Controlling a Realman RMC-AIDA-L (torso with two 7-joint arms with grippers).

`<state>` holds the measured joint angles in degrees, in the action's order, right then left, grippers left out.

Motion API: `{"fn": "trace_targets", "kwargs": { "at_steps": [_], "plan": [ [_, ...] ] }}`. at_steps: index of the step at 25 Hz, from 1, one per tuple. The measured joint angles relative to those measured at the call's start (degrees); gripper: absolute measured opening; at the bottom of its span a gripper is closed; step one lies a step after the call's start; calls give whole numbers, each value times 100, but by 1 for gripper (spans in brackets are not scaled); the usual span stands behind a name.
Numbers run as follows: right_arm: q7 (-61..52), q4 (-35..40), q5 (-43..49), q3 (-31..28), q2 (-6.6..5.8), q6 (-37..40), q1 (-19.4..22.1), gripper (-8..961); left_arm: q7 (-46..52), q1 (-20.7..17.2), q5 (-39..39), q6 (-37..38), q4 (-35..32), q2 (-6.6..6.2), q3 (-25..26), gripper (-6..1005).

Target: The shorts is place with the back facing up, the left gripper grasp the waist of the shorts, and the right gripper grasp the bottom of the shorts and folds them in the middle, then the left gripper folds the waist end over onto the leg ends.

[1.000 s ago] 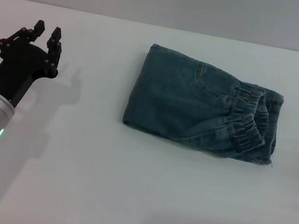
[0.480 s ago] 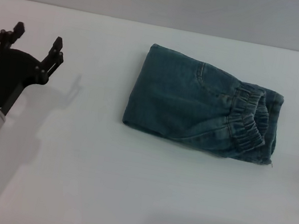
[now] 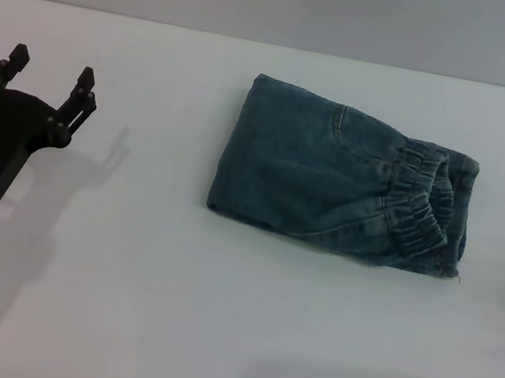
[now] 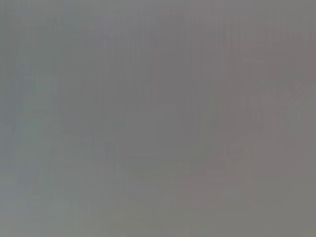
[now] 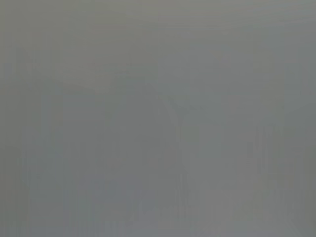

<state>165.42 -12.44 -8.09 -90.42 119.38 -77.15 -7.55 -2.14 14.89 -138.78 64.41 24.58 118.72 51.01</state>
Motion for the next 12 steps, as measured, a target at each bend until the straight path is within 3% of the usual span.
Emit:
{"fn": "trace_targets", "kwargs": {
  "at_steps": [12],
  "plan": [
    [0, 51, -2, -21, -3, -32, -3, 586, 98, -3, 0, 33, -94, 1, -2, 814]
  ]
}}
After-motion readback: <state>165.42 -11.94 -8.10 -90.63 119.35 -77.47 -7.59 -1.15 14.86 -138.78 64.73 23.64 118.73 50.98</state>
